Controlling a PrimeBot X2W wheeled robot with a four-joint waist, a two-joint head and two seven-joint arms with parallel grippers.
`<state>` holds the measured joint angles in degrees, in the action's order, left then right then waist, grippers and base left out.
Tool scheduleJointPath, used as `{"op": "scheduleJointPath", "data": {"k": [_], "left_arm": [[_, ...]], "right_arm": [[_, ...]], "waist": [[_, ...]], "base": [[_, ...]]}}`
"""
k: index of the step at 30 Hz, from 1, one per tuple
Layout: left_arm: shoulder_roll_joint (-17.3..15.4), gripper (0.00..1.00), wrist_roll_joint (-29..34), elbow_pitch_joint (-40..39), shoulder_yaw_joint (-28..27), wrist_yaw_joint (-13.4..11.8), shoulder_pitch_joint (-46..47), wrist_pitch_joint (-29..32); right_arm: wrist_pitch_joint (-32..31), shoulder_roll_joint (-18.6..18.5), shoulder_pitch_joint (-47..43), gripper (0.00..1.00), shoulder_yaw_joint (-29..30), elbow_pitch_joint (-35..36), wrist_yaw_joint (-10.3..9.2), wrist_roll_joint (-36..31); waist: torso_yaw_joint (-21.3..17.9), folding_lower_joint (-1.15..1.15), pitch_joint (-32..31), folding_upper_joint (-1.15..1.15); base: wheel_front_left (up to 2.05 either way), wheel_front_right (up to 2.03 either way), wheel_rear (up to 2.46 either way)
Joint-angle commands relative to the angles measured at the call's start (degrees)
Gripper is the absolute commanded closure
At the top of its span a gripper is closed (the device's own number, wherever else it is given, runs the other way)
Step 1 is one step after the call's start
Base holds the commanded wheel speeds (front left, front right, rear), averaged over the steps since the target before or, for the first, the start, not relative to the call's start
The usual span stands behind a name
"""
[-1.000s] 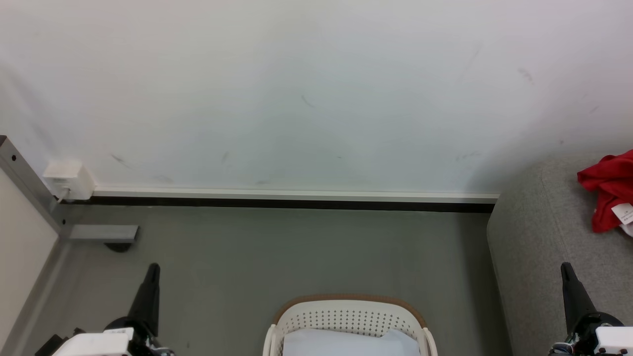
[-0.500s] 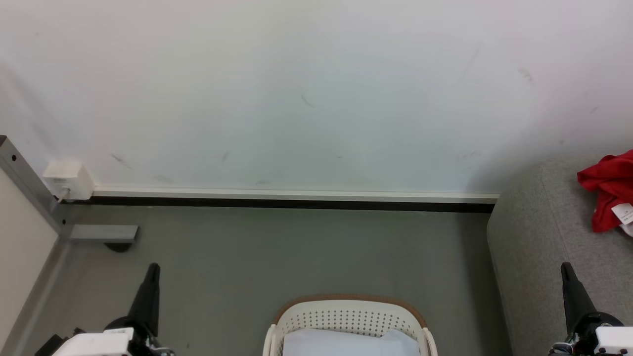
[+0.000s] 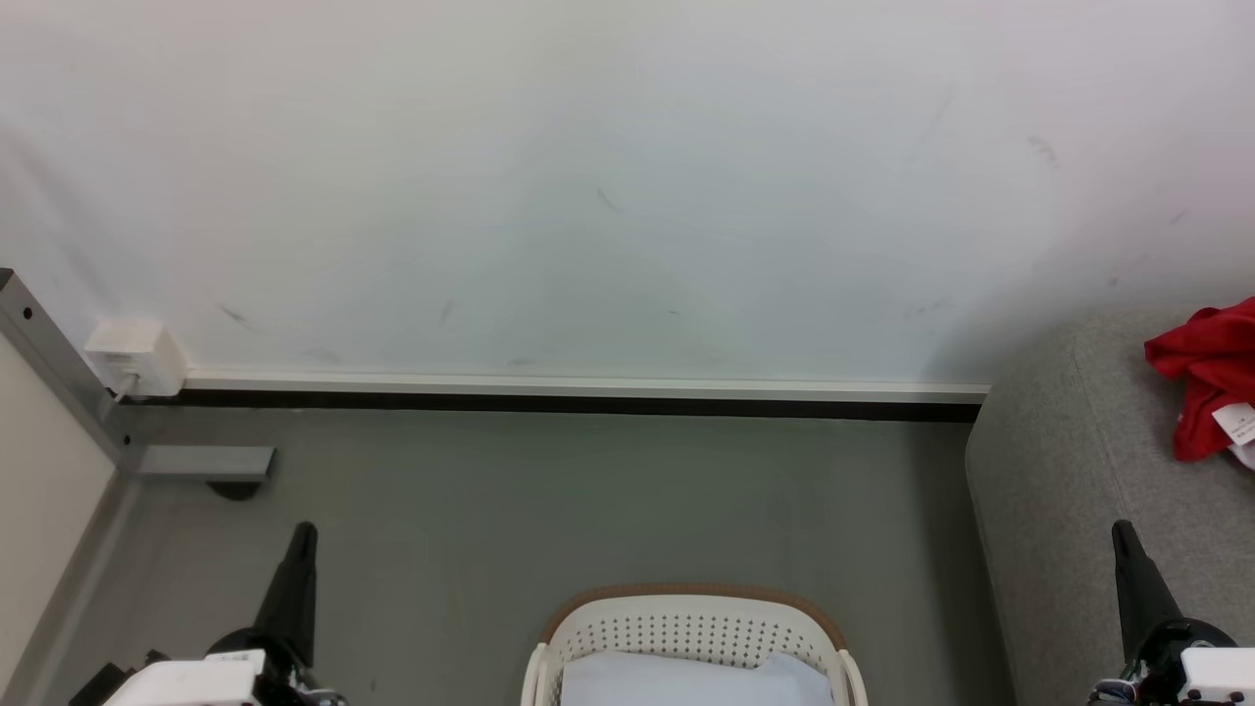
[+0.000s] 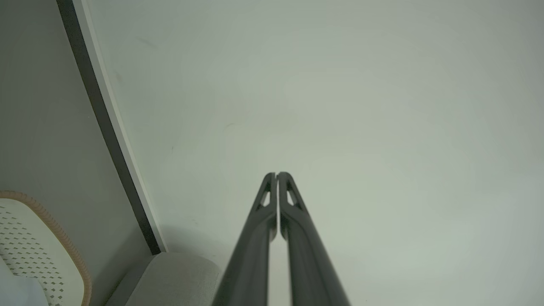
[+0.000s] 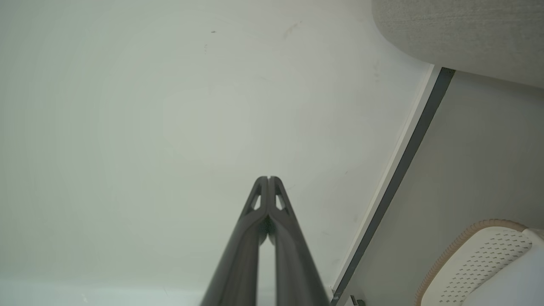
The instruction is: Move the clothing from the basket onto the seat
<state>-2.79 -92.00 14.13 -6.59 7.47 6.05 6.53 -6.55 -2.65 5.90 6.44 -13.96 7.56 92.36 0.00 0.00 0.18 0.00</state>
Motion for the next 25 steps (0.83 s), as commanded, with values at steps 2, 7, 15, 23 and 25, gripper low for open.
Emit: {"op": "scheduleJointPath", "data": {"k": [2, 7, 15, 23, 25], "left_arm": [[-0.1, 1.0, -0.8, -0.1, -0.2, 0.2, 0.4, 0.2], [-0.1, 1.0, -0.8, -0.1, -0.2, 0.2, 0.4, 0.2], [-0.1, 1.0, -0.8, -0.2, -0.1, 0.2, 0.4, 0.2], [-0.1, 1.0, -0.8, -0.2, -0.1, 0.2, 0.4, 0.2], [-0.1, 1.0, -0.8, -0.2, -0.1, 0.2, 0.4, 0.2]], "right_arm": [[-0.2, -0.4, 0.8, 1.0, 0.2, -0.2, -0.14, 0.1], [-0.2, -0.4, 0.8, 1.0, 0.2, -0.2, -0.14, 0.1], [-0.2, -0.4, 0.8, 1.0, 0.2, -0.2, -0.14, 0.1], [-0.2, -0.4, 0.8, 1.0, 0.2, -0.2, -0.14, 0.1], [-0.2, -0.4, 0.8, 1.0, 0.2, -0.2, -0.14, 0.1]], "waist": [[0.0, 0.0, 0.0, 0.0], [0.0, 0.0, 0.0, 0.0], [0.0, 0.0, 0.0, 0.0], [0.0, 0.0, 0.0, 0.0], [0.0, 0.0, 0.0, 0.0]], "base": [[0.0, 0.0, 0.0], [0.0, 0.0, 0.0], [0.0, 0.0, 0.0], [0.0, 0.0, 0.0], [0.0, 0.0, 0.0]]}}
